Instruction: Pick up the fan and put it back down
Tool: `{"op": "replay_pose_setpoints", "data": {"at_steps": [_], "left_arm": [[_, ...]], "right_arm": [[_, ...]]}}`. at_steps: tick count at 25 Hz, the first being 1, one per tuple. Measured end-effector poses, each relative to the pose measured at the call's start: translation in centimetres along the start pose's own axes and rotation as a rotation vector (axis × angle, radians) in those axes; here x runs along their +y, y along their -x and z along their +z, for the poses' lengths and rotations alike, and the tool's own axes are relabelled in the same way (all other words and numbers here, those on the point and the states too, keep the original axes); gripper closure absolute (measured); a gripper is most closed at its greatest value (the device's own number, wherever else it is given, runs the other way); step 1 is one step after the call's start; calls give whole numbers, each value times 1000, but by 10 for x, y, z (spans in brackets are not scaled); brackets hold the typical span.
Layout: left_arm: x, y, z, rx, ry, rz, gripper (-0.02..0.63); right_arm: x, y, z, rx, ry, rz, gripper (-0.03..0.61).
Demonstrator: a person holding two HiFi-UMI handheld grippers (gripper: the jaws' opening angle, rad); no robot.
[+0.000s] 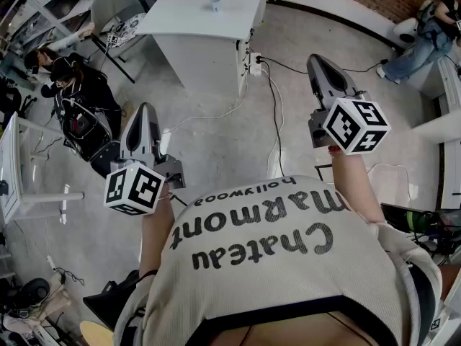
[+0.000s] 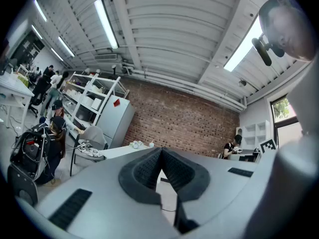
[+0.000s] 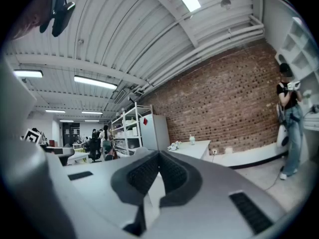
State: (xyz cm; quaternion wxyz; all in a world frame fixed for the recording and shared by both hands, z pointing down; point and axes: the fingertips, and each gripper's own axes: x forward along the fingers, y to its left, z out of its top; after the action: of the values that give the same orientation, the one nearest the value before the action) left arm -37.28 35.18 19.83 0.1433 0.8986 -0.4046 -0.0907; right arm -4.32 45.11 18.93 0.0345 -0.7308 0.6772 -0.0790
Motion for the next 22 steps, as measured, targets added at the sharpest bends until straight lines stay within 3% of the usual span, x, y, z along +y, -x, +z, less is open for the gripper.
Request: {"op": "replay_pose_setpoints", "data": {"at_steps": [14, 22], "left_arm": [[38, 24, -20, 54, 39, 10, 612], [59, 19, -39, 100, 57, 26, 612]], "right_arm": [[41, -14, -32, 56, -20, 31, 575], [47, -29, -47, 44, -103, 50, 575]]}}
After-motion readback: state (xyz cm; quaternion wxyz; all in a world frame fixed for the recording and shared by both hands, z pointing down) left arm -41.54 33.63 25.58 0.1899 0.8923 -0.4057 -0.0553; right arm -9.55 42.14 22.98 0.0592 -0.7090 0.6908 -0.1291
